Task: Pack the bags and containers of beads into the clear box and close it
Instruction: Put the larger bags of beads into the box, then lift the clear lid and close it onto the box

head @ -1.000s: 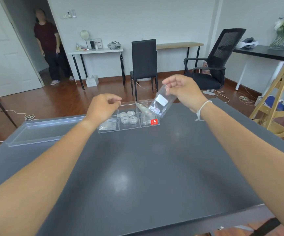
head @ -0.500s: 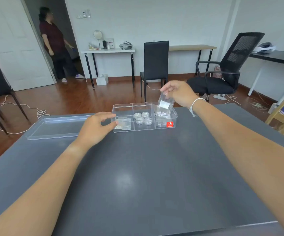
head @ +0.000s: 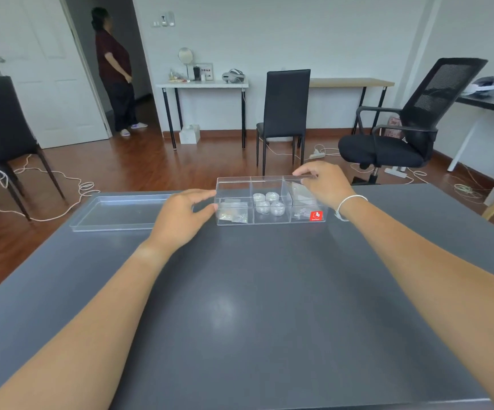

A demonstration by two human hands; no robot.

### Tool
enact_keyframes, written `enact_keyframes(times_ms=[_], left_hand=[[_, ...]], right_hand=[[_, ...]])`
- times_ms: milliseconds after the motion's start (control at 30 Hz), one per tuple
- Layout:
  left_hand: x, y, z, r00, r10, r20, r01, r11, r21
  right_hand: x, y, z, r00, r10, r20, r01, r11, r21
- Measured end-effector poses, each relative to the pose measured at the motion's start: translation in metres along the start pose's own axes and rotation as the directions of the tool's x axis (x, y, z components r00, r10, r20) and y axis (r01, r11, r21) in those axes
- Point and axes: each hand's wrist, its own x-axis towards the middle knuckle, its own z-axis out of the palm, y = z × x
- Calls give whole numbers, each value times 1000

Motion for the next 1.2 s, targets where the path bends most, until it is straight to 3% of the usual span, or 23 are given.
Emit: enact_keyframes(times_ms=[167, 333, 467, 600, 733, 867, 1033, 1200], left_hand=[[-3, -17, -31, 994, -81, -72, 81, 997, -8], [-20, -52, -76, 987, -130, -98, 147, 971, 191], [-36, -80, -106, 987, -146, -72, 163, 902, 401], [-48, -97, -125, 976, -204, -70, 212, 848, 486], [-49, -106, -132, 970, -231, -70, 236, 847, 476], [-50, -104, -130, 965, -233, -121, 263, 860, 437], [-55, -98, -133, 963, -226, -146, 266, 882, 388], [-60, -88, -145, 967, -122, -222, 191, 926, 326]], right_hand=[[-16, -33, 10, 980, -178, -90, 183, 982, 53], [-48, -81, 43, 924, -371, -92, 378, 922, 80], [-73, -112, 83, 879, -475, 36, 472, 879, 76], [-83, -126, 120, 867, -453, 207, 465, 885, -10], [-82, -129, 142, 885, -329, 330, 391, 909, -143], [-78, -130, 151, 907, -271, 323, 352, 909, -224], [-80, -131, 152, 919, -268, 289, 324, 932, -164], [-88, -135, 144, 927, -319, 198, 334, 942, -46]])
